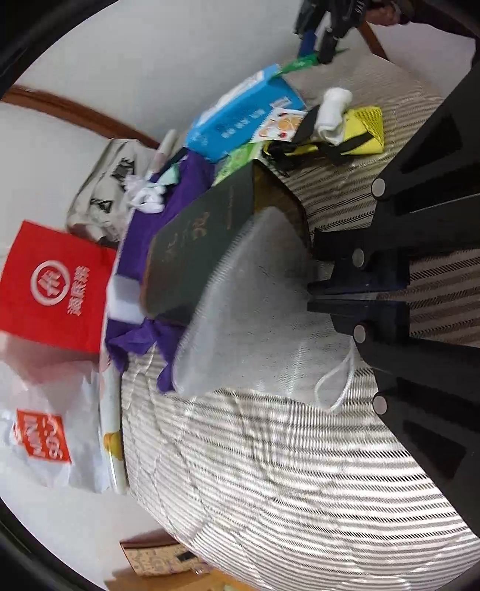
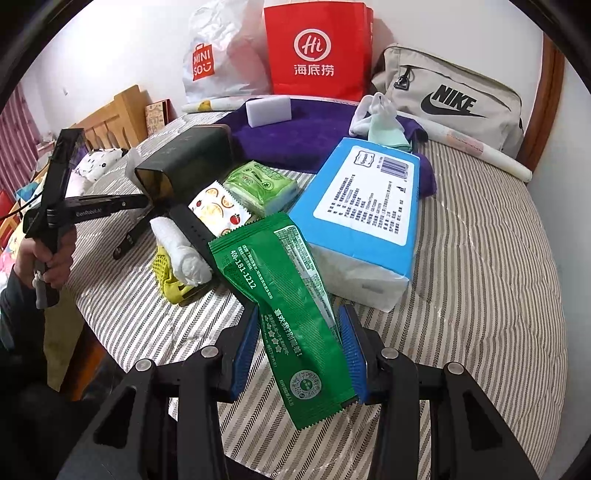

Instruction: Organize soft objects

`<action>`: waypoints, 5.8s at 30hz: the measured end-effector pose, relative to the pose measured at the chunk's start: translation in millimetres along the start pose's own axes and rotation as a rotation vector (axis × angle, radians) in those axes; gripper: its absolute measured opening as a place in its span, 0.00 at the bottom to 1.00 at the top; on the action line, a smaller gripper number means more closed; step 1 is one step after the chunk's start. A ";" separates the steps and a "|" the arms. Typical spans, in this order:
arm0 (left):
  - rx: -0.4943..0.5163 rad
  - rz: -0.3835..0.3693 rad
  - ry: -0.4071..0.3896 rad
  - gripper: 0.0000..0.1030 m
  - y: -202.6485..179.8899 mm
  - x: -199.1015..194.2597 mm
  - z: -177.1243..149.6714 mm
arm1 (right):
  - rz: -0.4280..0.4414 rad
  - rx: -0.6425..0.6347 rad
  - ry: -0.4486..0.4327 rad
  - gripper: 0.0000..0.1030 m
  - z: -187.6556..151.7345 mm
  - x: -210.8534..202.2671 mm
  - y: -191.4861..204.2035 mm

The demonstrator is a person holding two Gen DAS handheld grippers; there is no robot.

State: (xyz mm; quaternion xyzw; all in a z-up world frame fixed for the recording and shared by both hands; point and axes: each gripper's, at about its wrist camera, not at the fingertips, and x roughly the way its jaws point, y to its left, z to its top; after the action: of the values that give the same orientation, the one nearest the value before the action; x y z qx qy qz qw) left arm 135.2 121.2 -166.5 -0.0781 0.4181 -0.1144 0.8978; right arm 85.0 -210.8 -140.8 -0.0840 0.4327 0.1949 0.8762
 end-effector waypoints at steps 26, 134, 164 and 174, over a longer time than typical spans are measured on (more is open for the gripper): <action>0.000 0.307 0.040 0.80 25.4 20.2 17.3 | 0.019 0.018 0.050 0.42 -4.1 13.9 -0.9; -0.110 0.040 0.150 0.05 -22.8 119.4 194.0 | -0.031 0.043 0.107 0.39 225.4 147.3 -96.2; -0.045 0.098 0.174 0.61 -31.8 113.5 192.6 | -0.128 0.046 0.075 0.70 225.3 140.0 -89.3; -0.035 0.115 0.114 0.61 -40.6 76.8 187.9 | -0.131 0.092 -0.013 0.70 222.8 93.2 -90.5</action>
State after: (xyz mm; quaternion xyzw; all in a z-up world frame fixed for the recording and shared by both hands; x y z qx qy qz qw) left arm 321.8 69.7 -93.3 -0.0631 0.4744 -0.0594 0.8760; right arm 335.4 -197.7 -80.3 -0.0707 0.4289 0.1177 0.8928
